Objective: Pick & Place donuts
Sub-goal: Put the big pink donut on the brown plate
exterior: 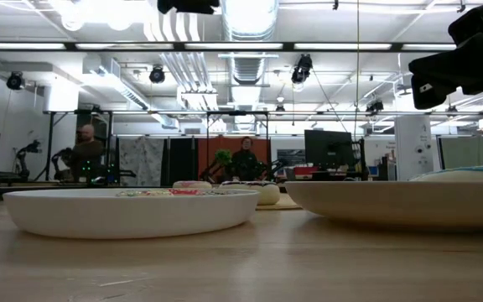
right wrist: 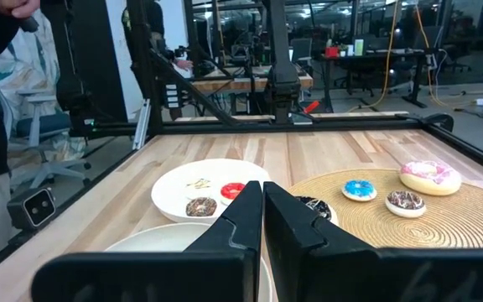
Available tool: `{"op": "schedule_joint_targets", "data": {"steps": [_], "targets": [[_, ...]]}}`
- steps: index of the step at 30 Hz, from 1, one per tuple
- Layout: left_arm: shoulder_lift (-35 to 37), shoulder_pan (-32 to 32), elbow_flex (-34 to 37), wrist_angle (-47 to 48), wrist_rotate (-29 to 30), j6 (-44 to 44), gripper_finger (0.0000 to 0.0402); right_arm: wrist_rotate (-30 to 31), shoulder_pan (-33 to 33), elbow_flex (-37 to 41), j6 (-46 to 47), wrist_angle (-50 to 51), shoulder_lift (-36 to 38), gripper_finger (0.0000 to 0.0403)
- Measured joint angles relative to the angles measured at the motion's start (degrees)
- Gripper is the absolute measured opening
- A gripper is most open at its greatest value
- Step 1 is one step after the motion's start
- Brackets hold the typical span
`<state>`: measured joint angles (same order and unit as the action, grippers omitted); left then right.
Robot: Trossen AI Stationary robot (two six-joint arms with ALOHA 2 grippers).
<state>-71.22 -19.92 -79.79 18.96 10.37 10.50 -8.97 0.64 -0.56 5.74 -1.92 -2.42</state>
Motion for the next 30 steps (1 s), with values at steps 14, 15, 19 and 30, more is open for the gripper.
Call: {"op": "schedule_joint_targets", "data": {"steps": [14,15,19,30], "targets": [[-6.17,-3.26,-0.19,-0.93,0.39,2.9,0.0182,0.0,-0.01,0.0,0.05,-0.02,0.0,0.0008],[-6.46,-3.42,-0.27,-0.62,0.39,2.91,0.0182,0.0,0.0,0.0,0.1,0.0,0.0,0.0008],[-7.53,-4.23,-1.38,1.85,0.2,2.91,0.0181,0.02,0.0,0.0,-0.15,-0.02,0.0,0.0008],[-10.97,-7.0,-4.31,11.86,0.19,4.52,0.0181,0.02,0.0,0.0,0.07,-0.02,0.0,0.0008]]}}
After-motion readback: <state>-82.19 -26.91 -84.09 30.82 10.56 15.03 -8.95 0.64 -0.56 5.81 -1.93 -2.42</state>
